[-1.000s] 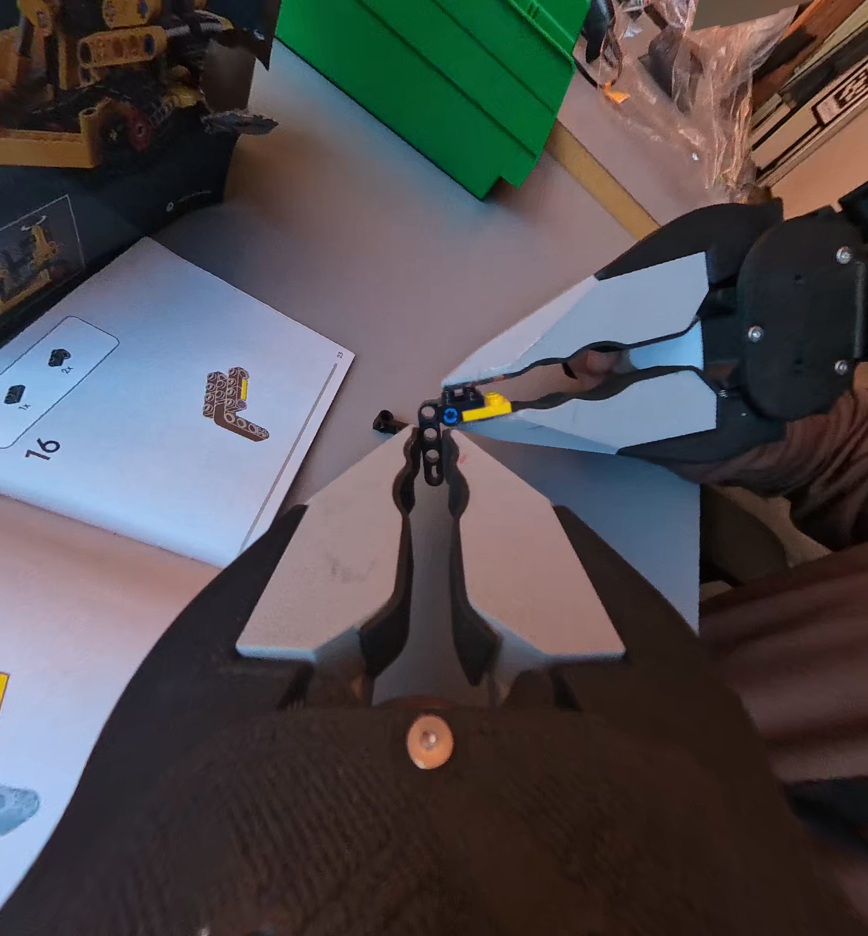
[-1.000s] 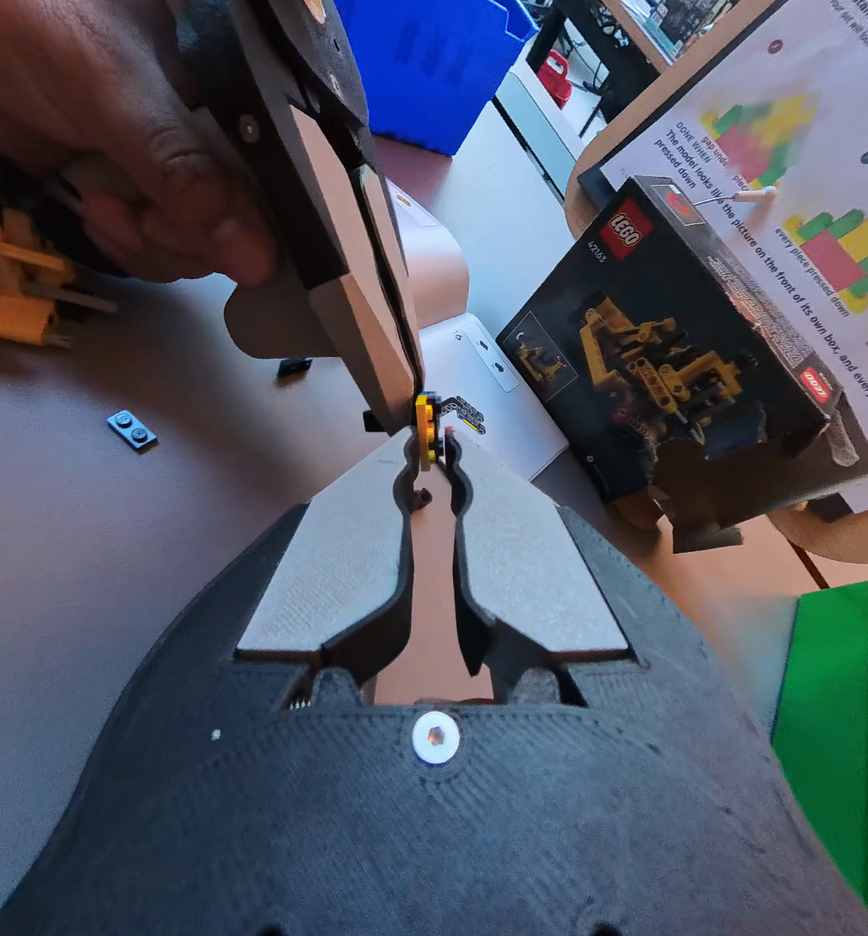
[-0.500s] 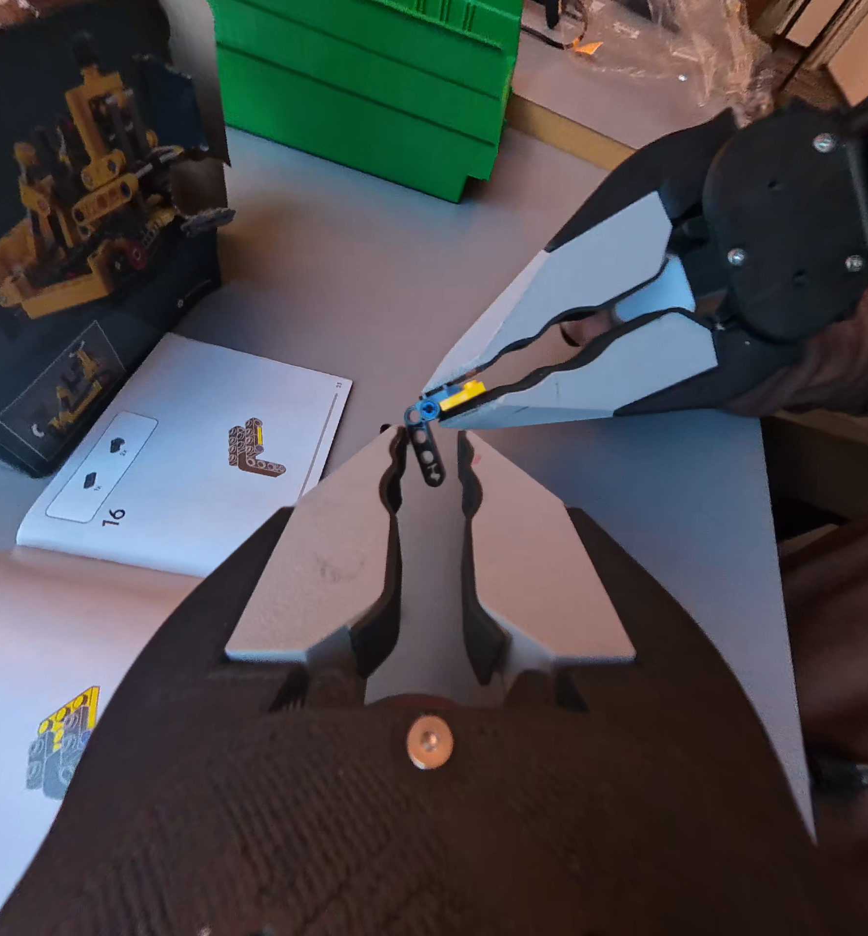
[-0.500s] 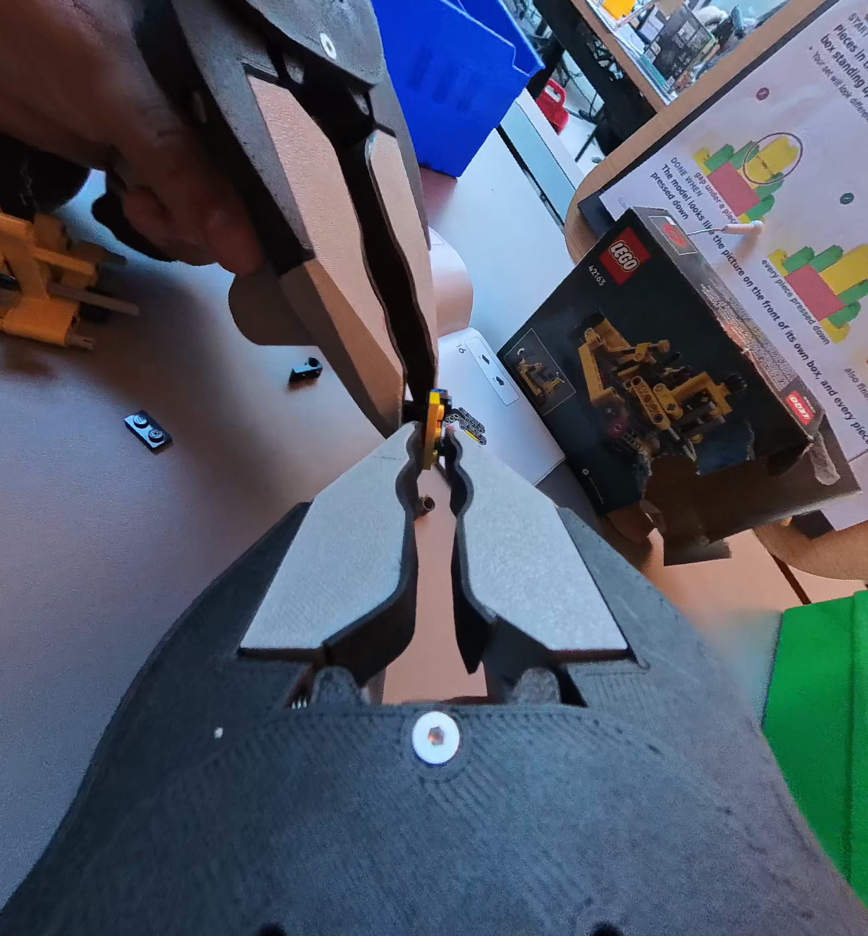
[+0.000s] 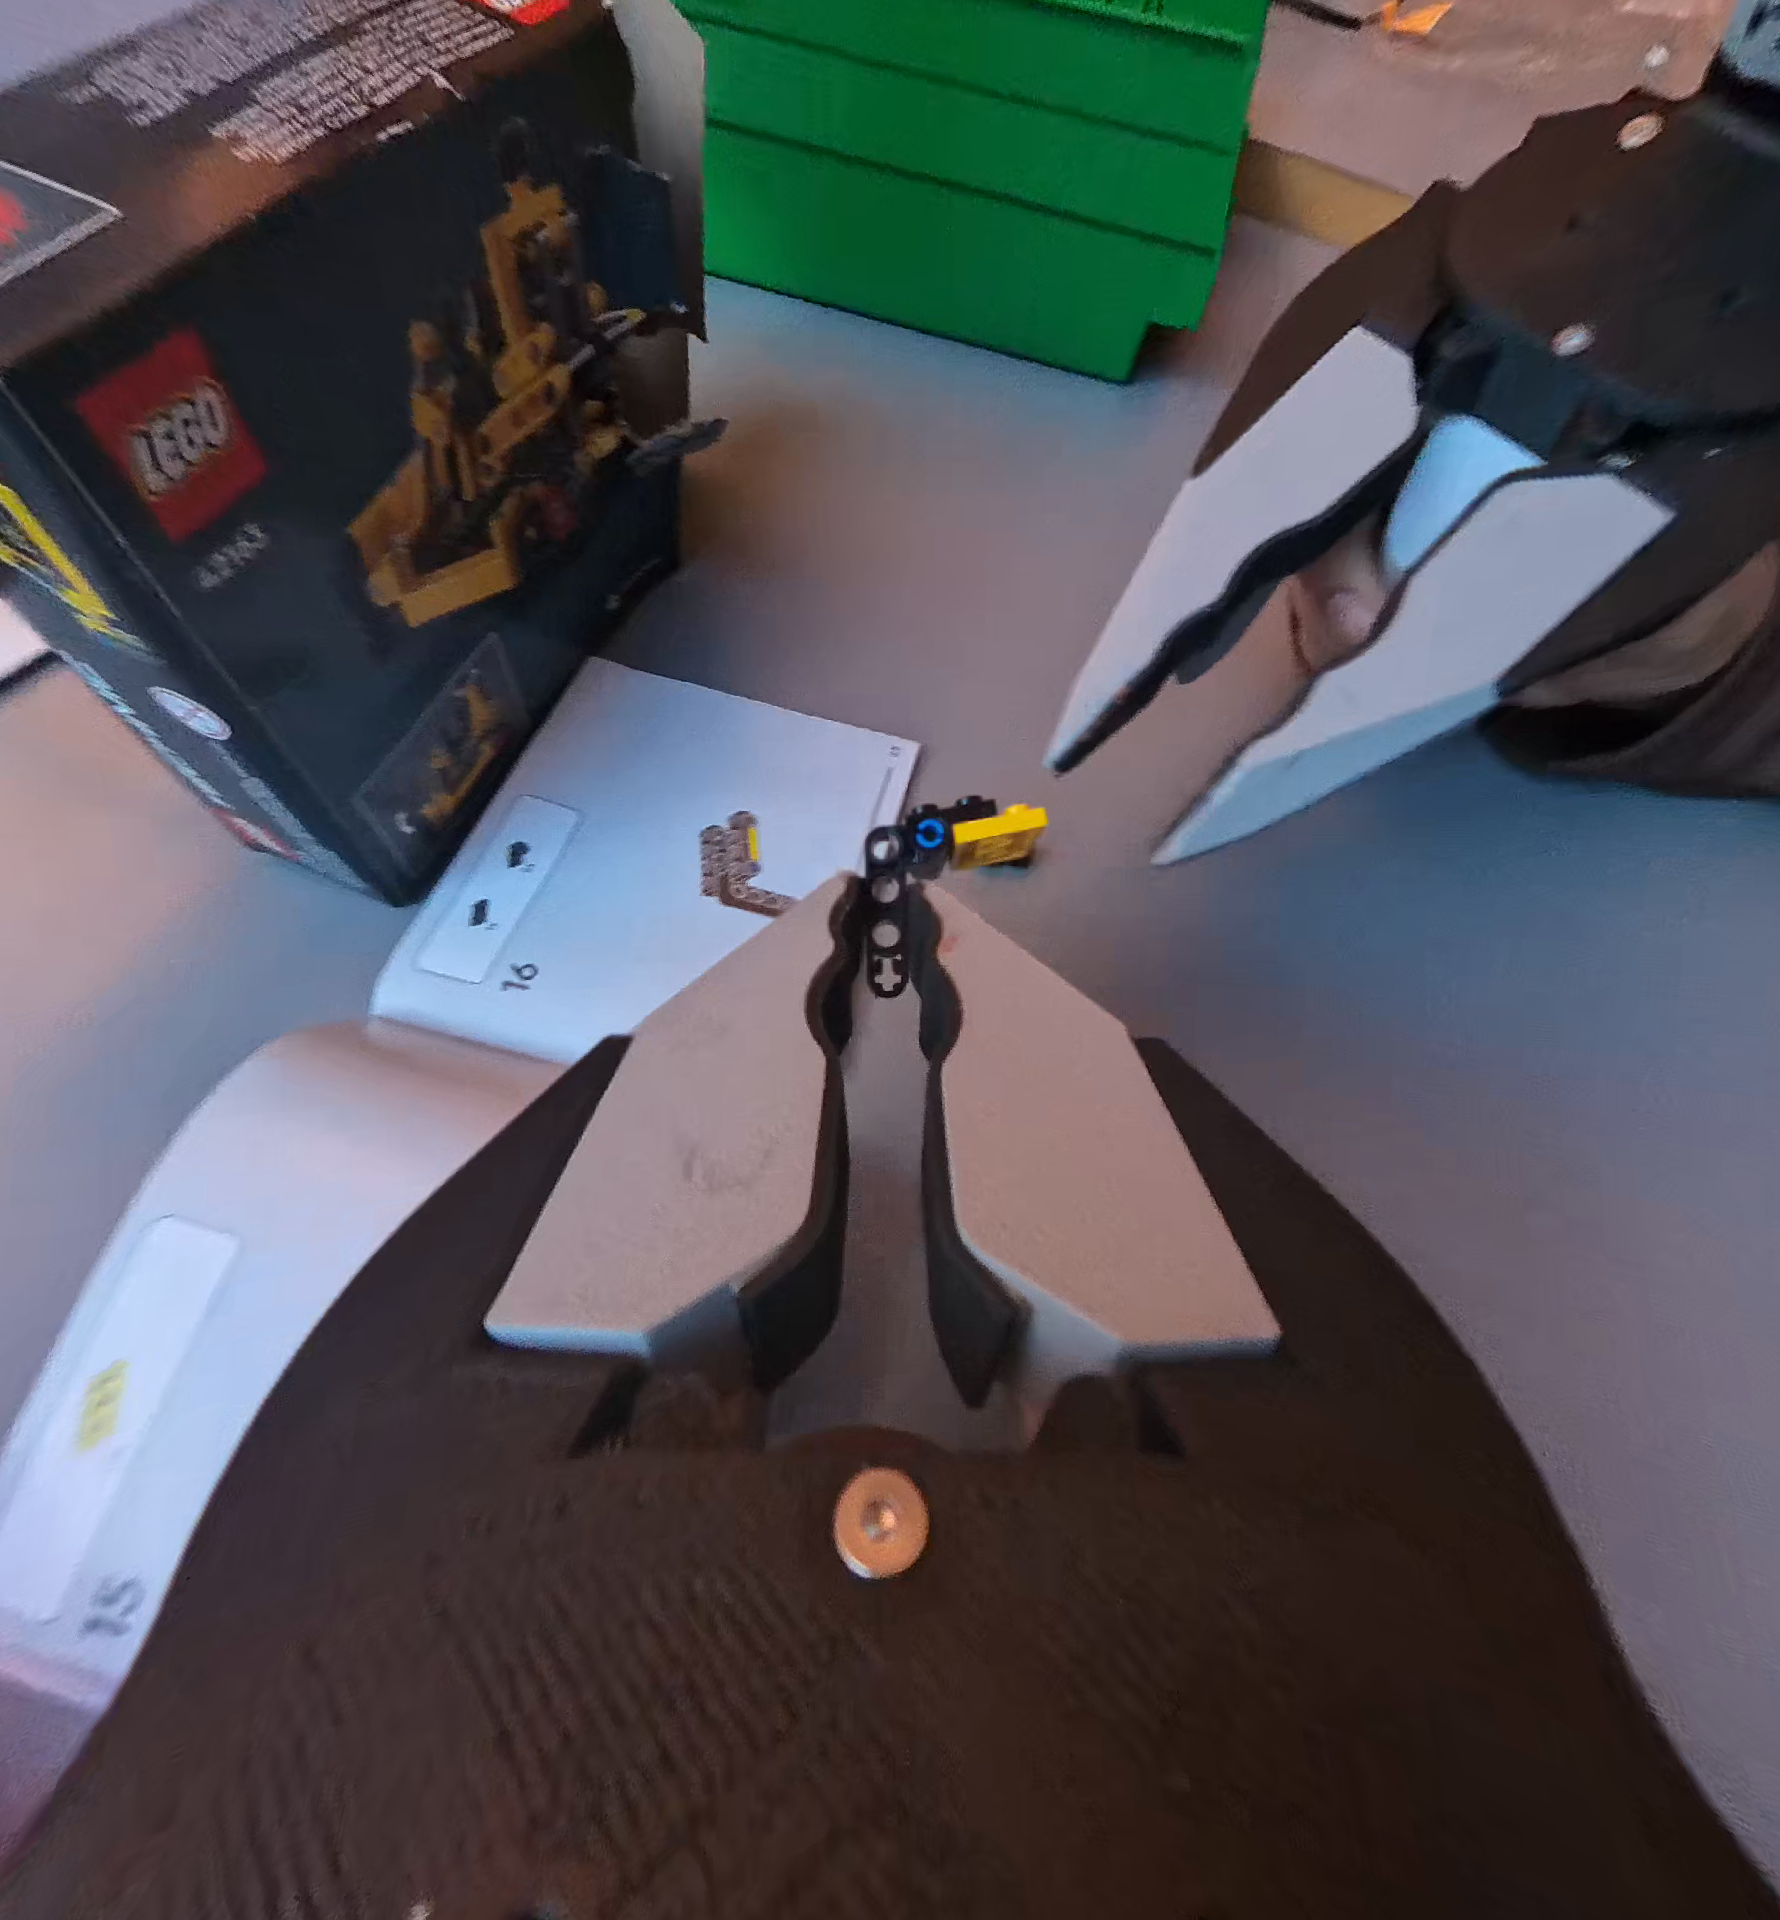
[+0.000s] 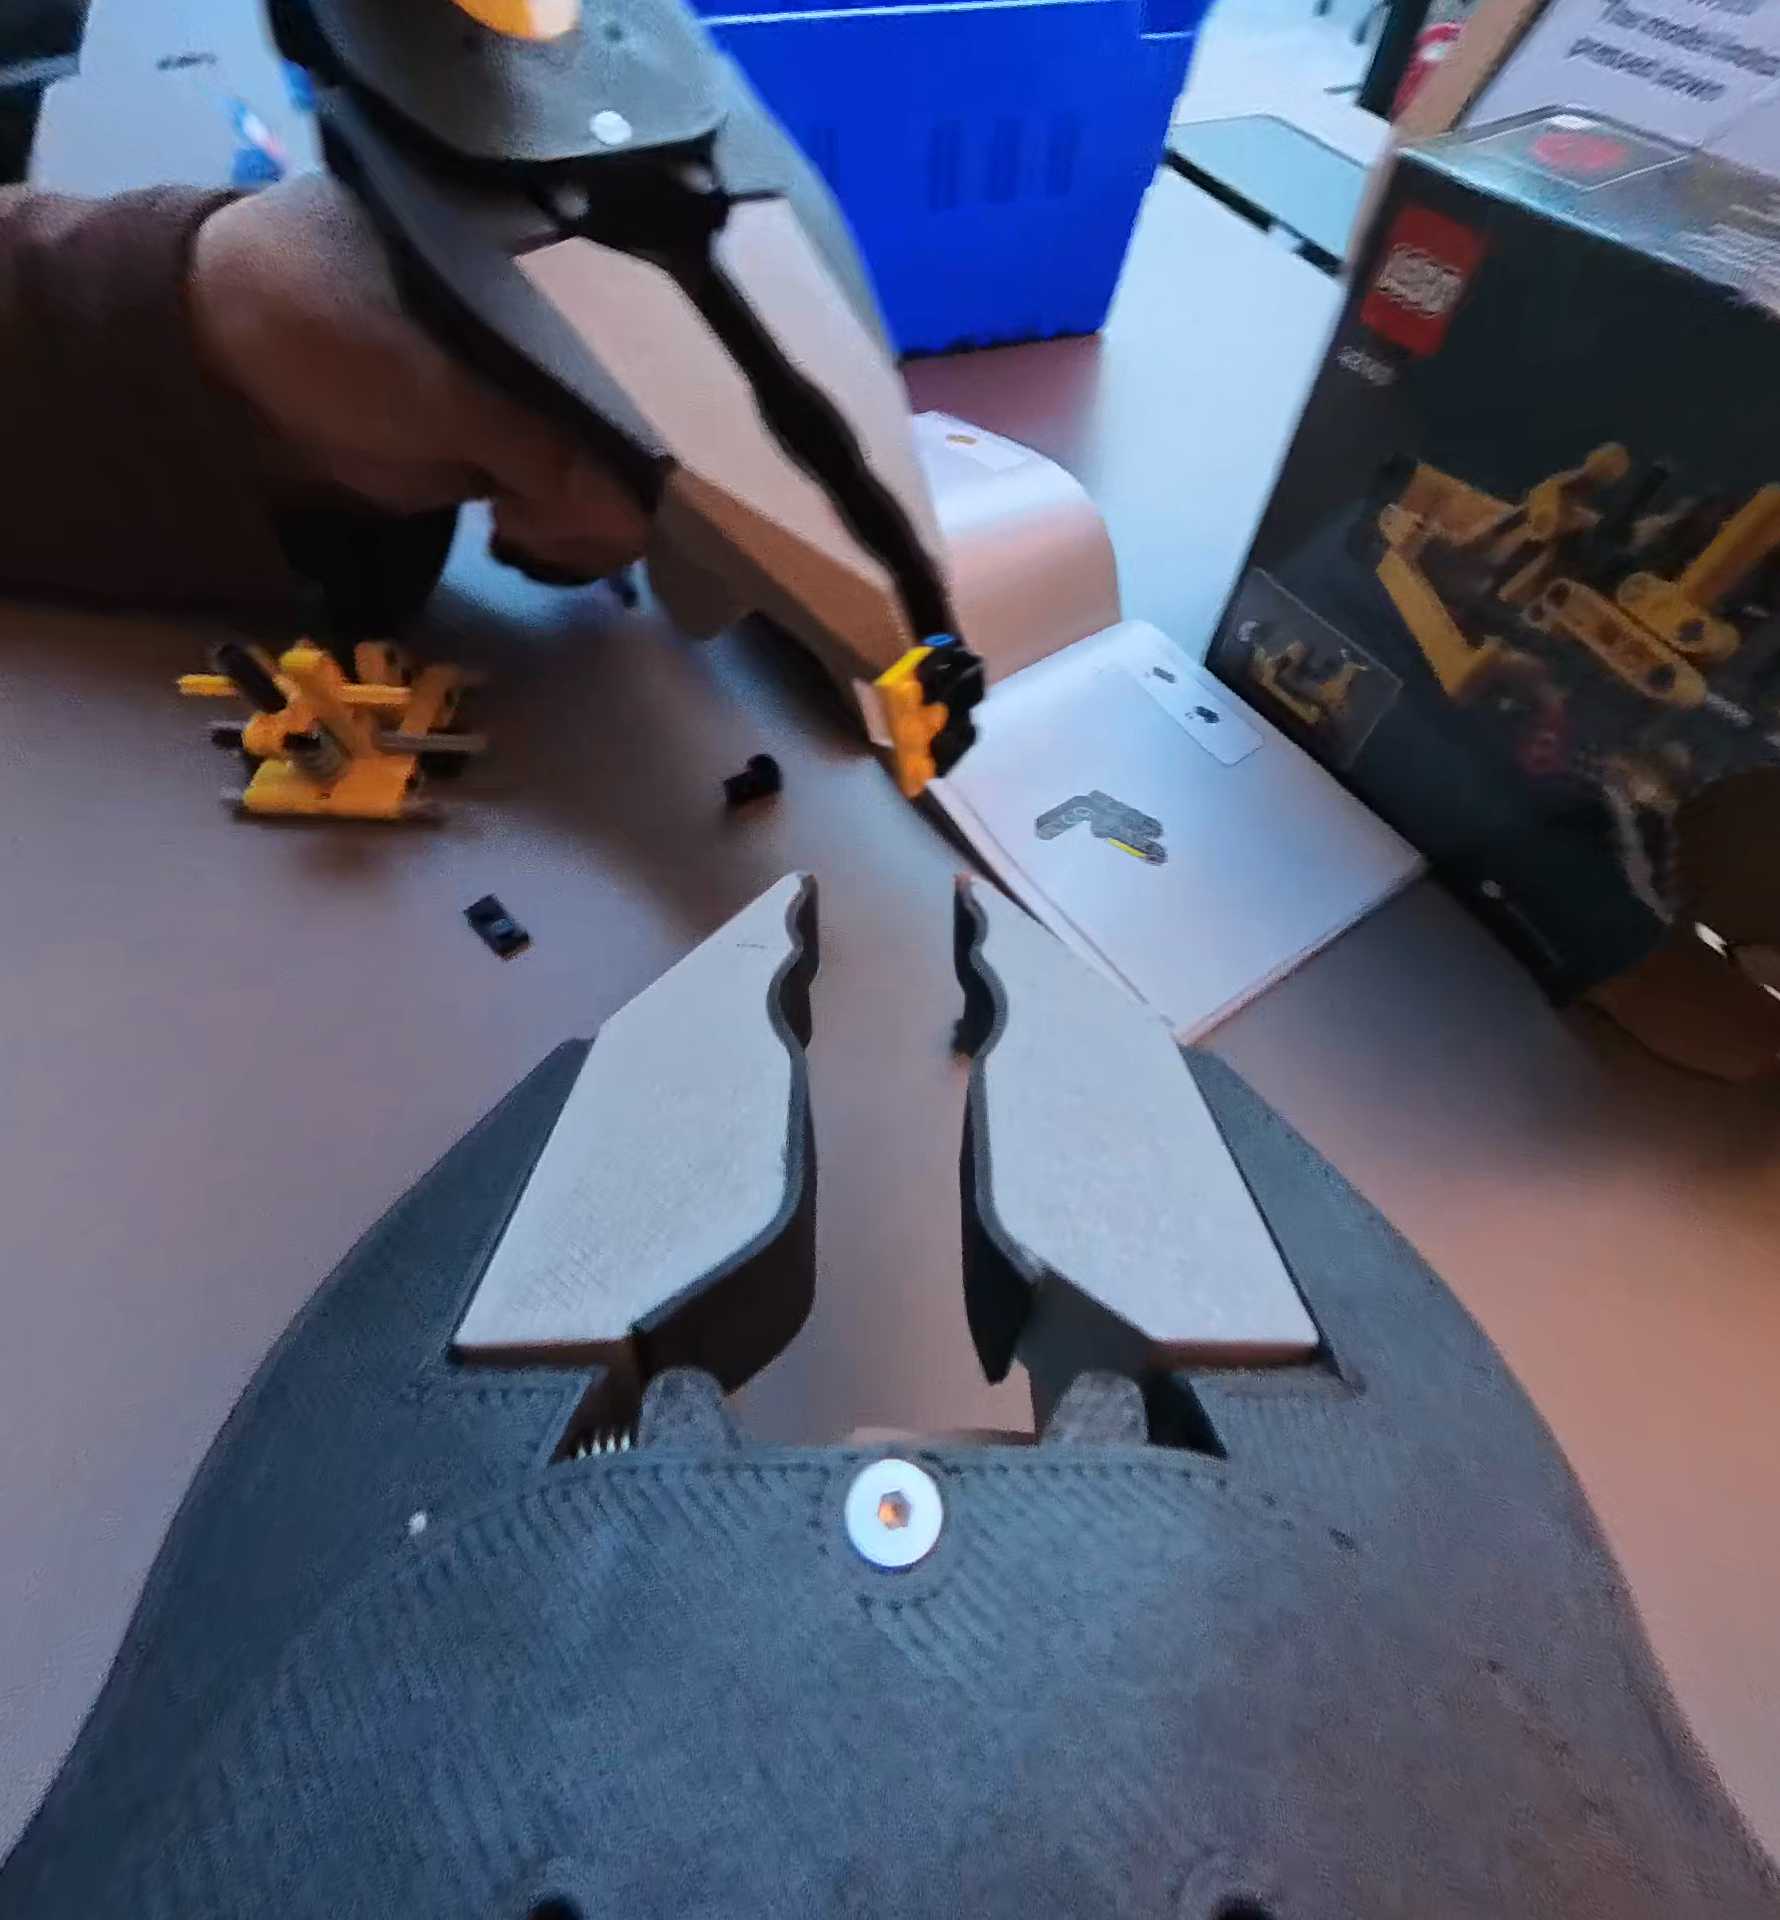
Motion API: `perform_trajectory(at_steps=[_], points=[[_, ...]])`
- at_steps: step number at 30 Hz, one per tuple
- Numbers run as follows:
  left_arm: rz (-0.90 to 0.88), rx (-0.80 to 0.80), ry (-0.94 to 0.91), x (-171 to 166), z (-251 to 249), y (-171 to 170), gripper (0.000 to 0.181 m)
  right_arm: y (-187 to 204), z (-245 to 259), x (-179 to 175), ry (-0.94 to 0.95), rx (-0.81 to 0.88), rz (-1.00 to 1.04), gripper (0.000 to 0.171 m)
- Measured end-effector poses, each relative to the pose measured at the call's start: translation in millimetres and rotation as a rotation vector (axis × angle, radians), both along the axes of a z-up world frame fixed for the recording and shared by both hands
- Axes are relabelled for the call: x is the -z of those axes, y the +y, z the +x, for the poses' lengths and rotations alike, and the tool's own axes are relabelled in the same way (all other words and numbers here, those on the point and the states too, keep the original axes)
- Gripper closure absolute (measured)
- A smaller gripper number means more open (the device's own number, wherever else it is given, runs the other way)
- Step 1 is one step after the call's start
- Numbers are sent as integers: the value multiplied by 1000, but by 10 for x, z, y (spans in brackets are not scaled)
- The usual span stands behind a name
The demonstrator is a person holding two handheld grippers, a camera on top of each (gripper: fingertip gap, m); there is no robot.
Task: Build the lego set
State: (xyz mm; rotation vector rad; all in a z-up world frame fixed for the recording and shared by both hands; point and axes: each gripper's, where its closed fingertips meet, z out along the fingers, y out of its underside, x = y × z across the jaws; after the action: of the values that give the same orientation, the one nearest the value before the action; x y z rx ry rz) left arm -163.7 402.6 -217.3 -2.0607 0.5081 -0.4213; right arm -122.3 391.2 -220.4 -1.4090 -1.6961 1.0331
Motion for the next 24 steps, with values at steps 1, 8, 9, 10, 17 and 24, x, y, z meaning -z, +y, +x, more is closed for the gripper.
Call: perform_trajectory(at_steps=[1, 8, 9, 10, 17, 24], points=[[14, 5, 29, 1, -23, -6, 177, -93, 8, 5, -3, -45, 9, 149], [77, 96, 289, 190, -81, -140, 176, -866, 23, 326, -153, -368, 136, 148], [80, 107, 316, 213, -78, -153, 177, -910, 16, 363, -171, -388, 154, 149], [85, 118, 338, 226, -69, -164, 177, -943, 8, 395, -190, -402, 163, 150], [123, 211, 500, 325, -17, -254, 177, -983, -12, 470, -244, -423, 148, 165], [119, 230, 525, 372, 7, -277, 177, -986, -11, 462, -252, -429, 114, 161]])
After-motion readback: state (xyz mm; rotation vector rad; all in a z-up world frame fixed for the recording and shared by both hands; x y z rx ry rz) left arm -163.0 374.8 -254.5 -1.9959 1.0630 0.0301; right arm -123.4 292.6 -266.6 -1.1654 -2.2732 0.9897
